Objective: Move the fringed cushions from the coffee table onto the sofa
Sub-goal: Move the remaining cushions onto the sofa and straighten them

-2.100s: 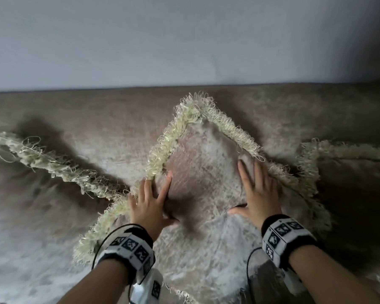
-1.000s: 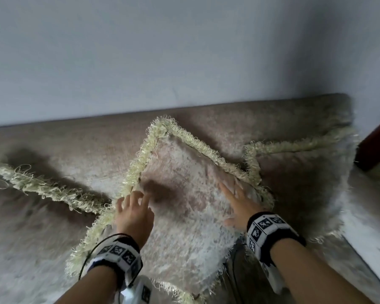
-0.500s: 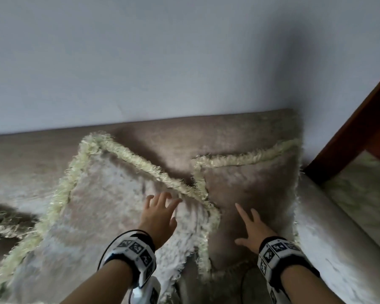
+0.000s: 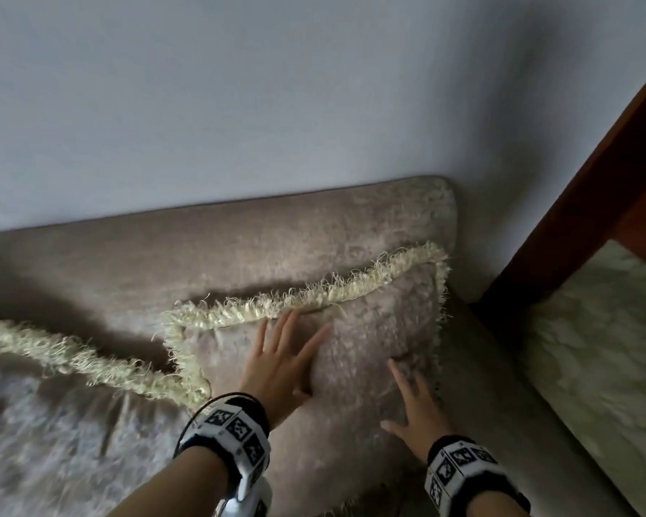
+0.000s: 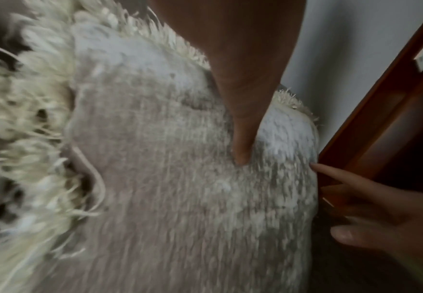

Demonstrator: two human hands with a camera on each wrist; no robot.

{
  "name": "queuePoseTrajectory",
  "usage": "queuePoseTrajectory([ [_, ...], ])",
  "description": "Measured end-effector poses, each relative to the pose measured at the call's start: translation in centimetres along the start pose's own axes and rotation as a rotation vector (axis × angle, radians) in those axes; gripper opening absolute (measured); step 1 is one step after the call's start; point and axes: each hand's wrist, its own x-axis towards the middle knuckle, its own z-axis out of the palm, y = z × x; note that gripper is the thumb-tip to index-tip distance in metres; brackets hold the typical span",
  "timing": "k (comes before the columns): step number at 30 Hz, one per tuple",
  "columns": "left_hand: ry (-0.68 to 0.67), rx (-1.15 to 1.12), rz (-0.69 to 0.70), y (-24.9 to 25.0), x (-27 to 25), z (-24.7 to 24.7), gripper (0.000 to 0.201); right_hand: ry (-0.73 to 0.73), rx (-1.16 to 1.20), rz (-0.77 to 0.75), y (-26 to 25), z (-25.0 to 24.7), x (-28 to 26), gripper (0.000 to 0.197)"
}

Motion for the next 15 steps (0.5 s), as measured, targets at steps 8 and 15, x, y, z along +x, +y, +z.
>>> queuePoseTrajectory([
  [8,-0.154,0.048,-0.091,-2.4,4.1,3.3,0.143,0.117,0.201,-0.018,5.5,-0.2,5.7,0.135],
  [15,-0.168,0.037,-0.117,-3.6,4.9,5.5,0.123,0.142,0.356,-0.025,7.3,0.8,10.4,0.148],
])
